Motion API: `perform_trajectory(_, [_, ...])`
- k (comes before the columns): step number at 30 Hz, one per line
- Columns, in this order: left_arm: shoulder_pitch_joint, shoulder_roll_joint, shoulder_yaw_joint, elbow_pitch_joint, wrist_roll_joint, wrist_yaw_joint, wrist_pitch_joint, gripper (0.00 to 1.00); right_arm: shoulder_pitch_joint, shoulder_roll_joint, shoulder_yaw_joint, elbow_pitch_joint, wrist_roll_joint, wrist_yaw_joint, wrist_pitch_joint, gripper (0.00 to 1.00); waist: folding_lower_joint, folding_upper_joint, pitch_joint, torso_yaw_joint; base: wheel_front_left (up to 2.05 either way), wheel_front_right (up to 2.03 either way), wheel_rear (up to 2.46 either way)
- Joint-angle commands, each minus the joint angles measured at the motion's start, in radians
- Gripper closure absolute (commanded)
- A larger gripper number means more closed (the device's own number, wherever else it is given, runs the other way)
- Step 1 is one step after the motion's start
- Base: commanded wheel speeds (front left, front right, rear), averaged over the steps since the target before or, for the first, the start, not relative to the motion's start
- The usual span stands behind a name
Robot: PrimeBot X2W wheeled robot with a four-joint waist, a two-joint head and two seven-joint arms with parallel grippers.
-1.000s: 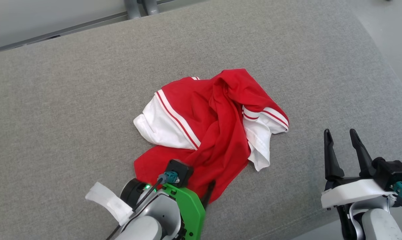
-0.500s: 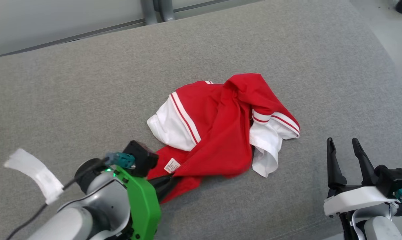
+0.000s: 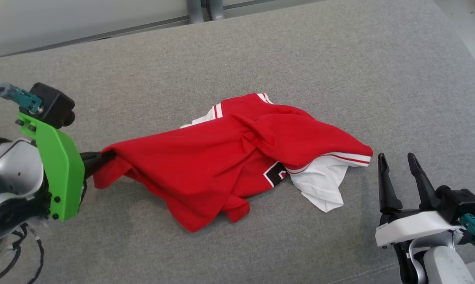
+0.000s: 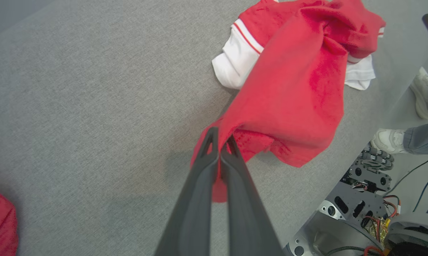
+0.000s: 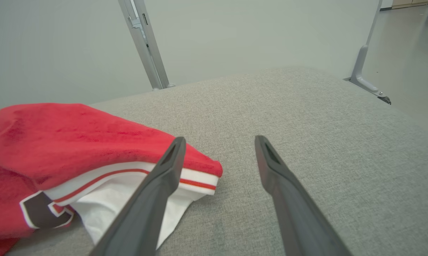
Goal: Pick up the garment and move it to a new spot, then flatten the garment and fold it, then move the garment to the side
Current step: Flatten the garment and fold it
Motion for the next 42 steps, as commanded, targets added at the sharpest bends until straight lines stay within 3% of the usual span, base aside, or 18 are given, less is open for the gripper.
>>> perform_trajectory(1, [-0.03, 0.011, -0.008, 0.047, 0.016, -0.012, 0.012, 1.0, -0.009, -0.003, 0.005, 0.004, 0.007, 0.0, -0.003, 0.0, 0.0, 0.0064, 0.019, -0.01, 0.0, 0.0, 0.0])
perform_trajectory(5, [-0.074, -0.002, -0.026, 0.181, 0.064, -0.022, 0.003, 0.99, -0.028, -0.003, 0.022, 0.007, 0.015, 0.0, -0.003, 0.0, 0.0, 0.0064, 0.046, -0.025, 0.0, 0.0, 0.0])
perform_trajectory(7, [-0.095, -0.017, -0.032, 0.252, 0.101, -0.023, -0.03, 0.46, -0.033, -0.003, 0.028, 0.008, 0.018, 0.0, -0.003, 0.0, 0.0, 0.0064, 0.057, -0.032, 0.0, 0.0, 0.0])
perform_trajectory(8, [-0.099, -0.024, -0.038, 0.286, 0.119, -0.024, -0.044, 0.0, -0.035, -0.002, 0.032, 0.009, 0.018, 0.0, -0.003, 0.0, 0.0, 0.0064, 0.061, -0.036, 0.0, 0.0, 0.0])
perform_trajectory(11, [-0.106, -0.039, -0.05, 0.343, 0.154, -0.032, -0.094, 0.0, -0.032, -0.003, 0.031, 0.008, 0.014, 0.0, -0.003, 0.0, 0.0, 0.0064, 0.062, -0.045, 0.0, 0.0, 0.0])
perform_trajectory(15, [-0.058, -0.018, -0.018, 0.338, 0.176, -0.035, -0.202, 0.0, -0.007, -0.003, 0.014, 0.01, 0.006, 0.0, -0.003, 0.0, 0.0, 0.0064, 0.045, -0.048, 0.0, 0.0, 0.0])
perform_trajectory(19, [0.083, -0.008, 0.052, 0.237, 0.15, 0.02, -0.35, 0.0, 0.022, -0.002, -0.008, 0.009, 0.0, 0.0, -0.003, 0.0, 0.0, 0.0064, 0.011, -0.042, 0.0, 0.0, 0.0])
perform_trajectory(22, [0.191, -0.024, 0.069, 0.153, 0.12, 0.05, -0.399, 0.0, 0.033, -0.003, -0.019, 0.005, 0.0, 0.0, -0.003, 0.0, 0.0, 0.0064, 0.002, -0.032, 0.0, 0.0, 0.0])
perform_trajectory(28, [0.412, -0.129, 0.026, 0.006, 0.113, 0.129, -0.517, 0.0, 0.024, -0.003, -0.011, -0.002, -0.022, 0.0, -0.003, 0.0, 0.0, 0.0064, 0.016, 0.021, 0.0, 0.0, 0.0])
perform_trajectory(35, [0.416, -0.287, -0.065, 0.065, 0.156, 0.135, -0.61, 0.0, 0.002, -0.003, -0.01, -0.008, -0.053, 0.0, -0.003, 0.0, 0.0, 0.0064, 0.034, 0.057, 0.0, 0.0, 0.0])
perform_trajectory(42, [0.384, -0.339, -0.113, 0.149, 0.238, 0.152, -0.66, 0.0, 0.014, -0.003, -0.009, -0.009, -0.06, 0.0, -0.003, 0.0, 0.0, 0.0064, 0.037, 0.059, 0.0, 0.0, 0.0])
